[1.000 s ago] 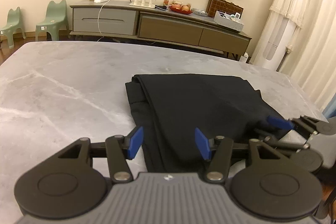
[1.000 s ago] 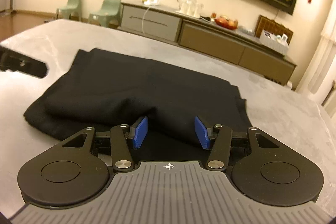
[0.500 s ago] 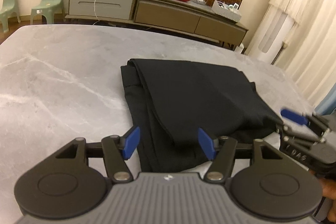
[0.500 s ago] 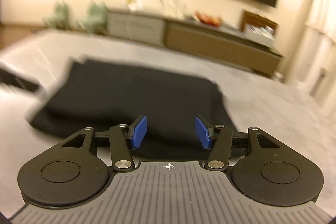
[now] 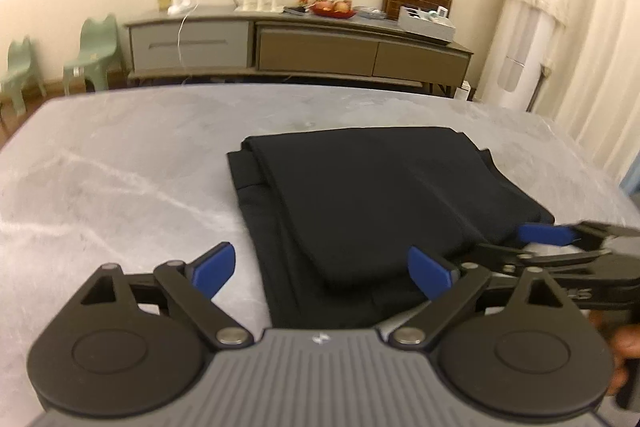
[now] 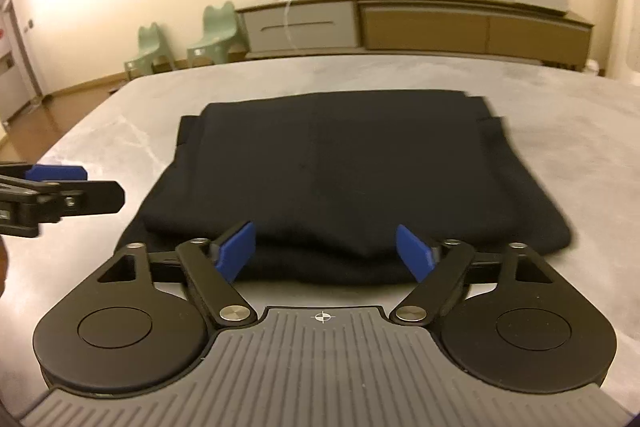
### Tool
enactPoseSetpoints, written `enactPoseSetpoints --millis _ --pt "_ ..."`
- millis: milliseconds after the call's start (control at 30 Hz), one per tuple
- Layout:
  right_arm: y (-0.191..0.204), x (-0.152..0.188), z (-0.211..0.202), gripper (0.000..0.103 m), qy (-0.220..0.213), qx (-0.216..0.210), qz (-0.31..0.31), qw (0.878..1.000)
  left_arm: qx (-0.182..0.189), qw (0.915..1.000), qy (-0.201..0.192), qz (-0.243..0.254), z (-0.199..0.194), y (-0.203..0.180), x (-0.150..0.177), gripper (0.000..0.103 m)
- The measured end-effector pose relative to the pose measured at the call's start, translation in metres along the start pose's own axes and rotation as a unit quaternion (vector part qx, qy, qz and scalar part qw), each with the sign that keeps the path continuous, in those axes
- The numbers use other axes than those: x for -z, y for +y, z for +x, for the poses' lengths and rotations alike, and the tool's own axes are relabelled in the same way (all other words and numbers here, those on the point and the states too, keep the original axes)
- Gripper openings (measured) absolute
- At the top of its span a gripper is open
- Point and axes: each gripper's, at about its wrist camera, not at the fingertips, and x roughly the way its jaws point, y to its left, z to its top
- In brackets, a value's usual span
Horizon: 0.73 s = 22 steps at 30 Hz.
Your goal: Fold clothes
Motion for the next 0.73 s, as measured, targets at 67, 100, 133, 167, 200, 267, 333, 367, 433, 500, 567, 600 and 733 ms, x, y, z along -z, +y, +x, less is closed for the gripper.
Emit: enactPoseSetpoints --millis 67,100,133,167,200,267,333,367,433,500,567,600,733 --pt "-0.011 0.010 -0.016 0.089 0.002 0.008 0.012 1.000 -0.001 1.0000 0.001 0.008 0.000 -0.010 0.005 0.102" --pt "-0.017 0.013 -0.022 0.090 0.003 0.013 0.019 1.000 -0.004 1.0000 0.000 0.008 0.000 -0.015 0.008 0.102" --pt "-0.022 0.016 -0.028 0.091 0.004 0.017 0.026 1.000 -0.008 0.9999 -0.001 0.006 0.001 -0.019 0.010 0.103" --pt "-0.026 0.020 -0.031 0.091 0.004 0.023 0.033 0.999 -0.007 0.9999 -0.003 0.007 0.000 -0.024 0.013 0.103" --pt "-0.031 0.024 -0.033 0.092 0.006 0.028 0.041 0.999 -0.003 0.9999 -0.005 0.009 0.000 -0.028 0.015 0.103" --pt "-0.040 0.032 -0.037 0.093 0.010 0.039 0.059 0.997 0.003 0.9999 -0.010 0.013 0.000 -0.037 0.020 0.103" --pt "-0.047 0.038 -0.041 0.093 0.012 0.043 0.073 0.996 0.008 0.9998 -0.015 0.007 -0.001 -0.043 0.025 0.103" --pt "-0.049 0.041 -0.044 0.094 0.012 0.045 0.079 0.996 0.008 0.9999 -0.015 0.002 -0.001 -0.046 0.027 0.103" --pt "-0.050 0.047 -0.046 0.094 0.014 0.047 0.085 0.995 0.002 0.9998 -0.005 -0.020 0.001 -0.049 0.030 0.103" --pt "-0.050 0.051 -0.045 0.094 0.016 0.048 0.088 0.995 -0.002 0.9994 0.005 -0.033 0.004 -0.050 0.033 0.103" --pt "-0.050 0.053 -0.045 0.094 0.017 0.049 0.089 0.995 -0.011 0.9994 0.012 -0.032 0.006 -0.051 0.035 0.103" --pt "-0.050 0.054 -0.045 0.094 0.018 0.050 0.090 0.995 -0.016 0.9993 0.015 -0.030 0.007 -0.051 0.036 0.103" --pt "-0.049 0.058 -0.044 0.094 0.021 0.053 0.093 0.994 -0.024 0.9989 0.019 -0.036 0.008 -0.048 0.035 0.103"
